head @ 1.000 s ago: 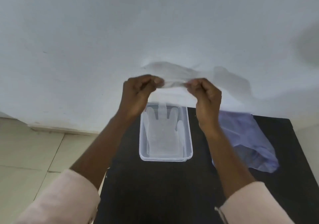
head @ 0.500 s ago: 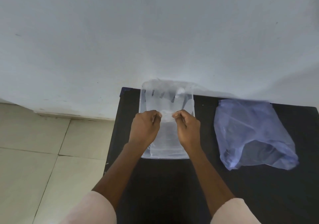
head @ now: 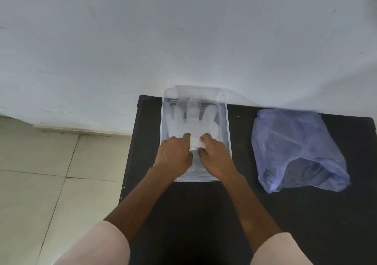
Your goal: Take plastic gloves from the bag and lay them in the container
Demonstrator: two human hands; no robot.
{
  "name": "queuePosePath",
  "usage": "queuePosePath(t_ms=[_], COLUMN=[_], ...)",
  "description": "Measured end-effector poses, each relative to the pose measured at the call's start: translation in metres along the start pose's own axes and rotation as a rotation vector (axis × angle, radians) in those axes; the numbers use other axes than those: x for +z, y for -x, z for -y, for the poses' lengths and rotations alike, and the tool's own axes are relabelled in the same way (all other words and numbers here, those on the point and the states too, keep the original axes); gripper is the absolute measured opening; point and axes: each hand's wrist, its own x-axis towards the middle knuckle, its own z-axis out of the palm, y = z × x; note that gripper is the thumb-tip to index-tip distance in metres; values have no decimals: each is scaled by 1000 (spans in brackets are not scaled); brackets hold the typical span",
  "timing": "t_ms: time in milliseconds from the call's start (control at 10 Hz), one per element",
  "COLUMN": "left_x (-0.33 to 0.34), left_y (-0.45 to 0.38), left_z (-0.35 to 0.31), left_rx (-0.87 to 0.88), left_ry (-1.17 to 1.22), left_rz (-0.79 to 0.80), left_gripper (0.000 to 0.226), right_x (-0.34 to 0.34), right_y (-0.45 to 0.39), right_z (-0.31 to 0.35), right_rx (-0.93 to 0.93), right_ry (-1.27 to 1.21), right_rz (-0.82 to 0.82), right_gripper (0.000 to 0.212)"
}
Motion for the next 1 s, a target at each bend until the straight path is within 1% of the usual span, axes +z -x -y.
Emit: queuePosePath(t_ms=[100,200,300,500,700,800,900,1000], left_x=[2,3,2,3,-1,-6,-18,-27], left_y=[1,3,6,6,2,1,5,13], left_z=[0,2,4,14,17,18,21,17], left_rx=[62,97,170,269,310,329,310,219], left_ry=[-219,-311,-481,-628,-647,-543,-115,284], left_rz=[78,136,237,400,422,402,306,181], left_gripper=[45,41,41,44,46,47,44,38], right_x=[-11,-15,-16,-23,-26,-31,-44,-55], right_y=[10,13,15,14,7,9,17,23], right_z=[9,13,10,0,-1,2,2,-1], right_rx=[-62,-93,-116,-164,-203,-224,-292,-299], right_ry=[356,590,792,964,984,936,721,452], right_rz=[112,202,375,571,595,556,358,211], right_gripper=[35,38,39,37,33,34,35,34])
